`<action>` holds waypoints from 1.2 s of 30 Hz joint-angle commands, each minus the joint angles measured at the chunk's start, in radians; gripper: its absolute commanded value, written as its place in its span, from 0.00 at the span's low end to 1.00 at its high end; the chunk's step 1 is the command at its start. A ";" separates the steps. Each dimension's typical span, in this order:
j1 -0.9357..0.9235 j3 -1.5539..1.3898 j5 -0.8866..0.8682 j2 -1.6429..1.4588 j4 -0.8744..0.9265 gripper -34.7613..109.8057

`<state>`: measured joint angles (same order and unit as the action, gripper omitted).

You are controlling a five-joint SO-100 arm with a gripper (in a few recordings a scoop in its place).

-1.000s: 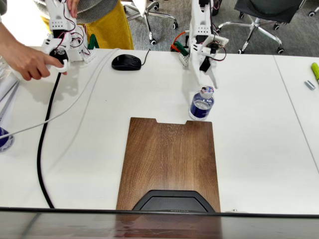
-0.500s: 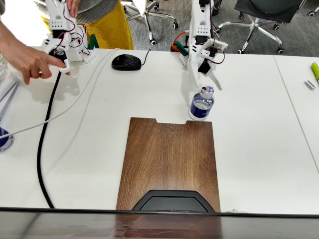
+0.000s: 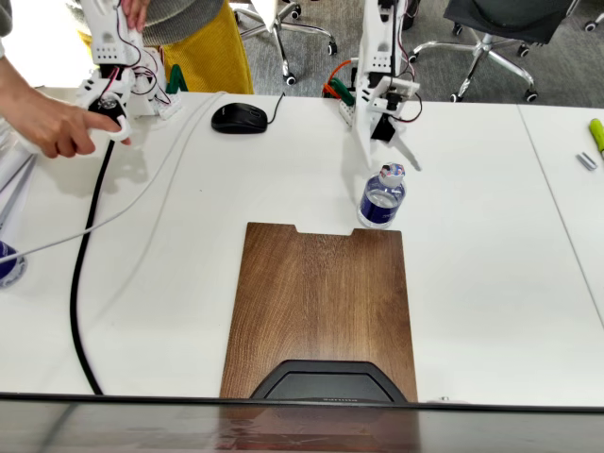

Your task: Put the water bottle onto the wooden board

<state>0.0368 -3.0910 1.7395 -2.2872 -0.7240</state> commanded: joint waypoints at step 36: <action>0.035 -0.003 0.072 -0.115 -0.089 0.62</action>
<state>0.0598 -3.0910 1.8162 -2.3715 -0.7915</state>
